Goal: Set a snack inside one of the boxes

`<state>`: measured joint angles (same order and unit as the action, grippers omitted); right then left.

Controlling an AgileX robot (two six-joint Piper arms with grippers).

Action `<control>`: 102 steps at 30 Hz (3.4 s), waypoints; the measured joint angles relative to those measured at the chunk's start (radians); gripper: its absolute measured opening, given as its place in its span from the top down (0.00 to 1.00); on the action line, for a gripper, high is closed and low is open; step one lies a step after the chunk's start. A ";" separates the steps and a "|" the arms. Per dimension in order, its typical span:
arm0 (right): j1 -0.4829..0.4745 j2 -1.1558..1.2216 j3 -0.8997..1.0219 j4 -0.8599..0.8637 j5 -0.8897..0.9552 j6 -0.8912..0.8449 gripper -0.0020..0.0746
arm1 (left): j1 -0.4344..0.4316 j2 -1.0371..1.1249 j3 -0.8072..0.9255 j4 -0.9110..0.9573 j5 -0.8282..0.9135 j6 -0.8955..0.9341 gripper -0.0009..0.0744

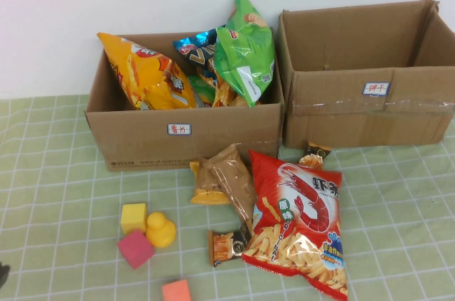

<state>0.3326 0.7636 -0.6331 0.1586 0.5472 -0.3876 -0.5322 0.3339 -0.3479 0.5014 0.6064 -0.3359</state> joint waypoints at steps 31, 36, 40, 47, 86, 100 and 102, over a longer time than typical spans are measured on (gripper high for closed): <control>0.000 -0.510 0.231 -0.025 0.125 -0.002 0.98 | 0.000 -0.258 0.000 0.013 -0.179 0.006 0.99; 0.000 -0.510 0.231 -0.025 0.125 -0.002 0.98 | 0.000 -0.258 0.000 0.013 -0.179 0.006 0.99; 0.000 -0.510 0.231 -0.025 0.125 -0.002 0.98 | 0.000 -0.274 0.017 0.017 -0.185 0.006 0.99; 0.000 -0.510 0.231 -0.025 0.129 -0.002 0.98 | 0.118 -0.346 0.129 -0.010 -0.179 0.006 0.99; 0.000 -0.511 0.231 -0.028 0.129 -0.002 0.98 | 0.475 -0.348 0.367 -0.584 -0.288 0.427 0.99; 0.000 -0.575 0.282 -0.034 0.120 -0.002 0.98 | 0.475 -0.348 0.366 -0.585 -0.286 0.427 0.99; 0.000 -0.616 0.308 -0.051 0.115 -0.002 0.98 | 0.475 -0.348 0.366 -0.585 -0.286 0.427 0.99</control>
<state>0.3326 0.1474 -0.3252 0.1072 0.6622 -0.3896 -0.0569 -0.0140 0.0178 -0.0837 0.3208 0.0915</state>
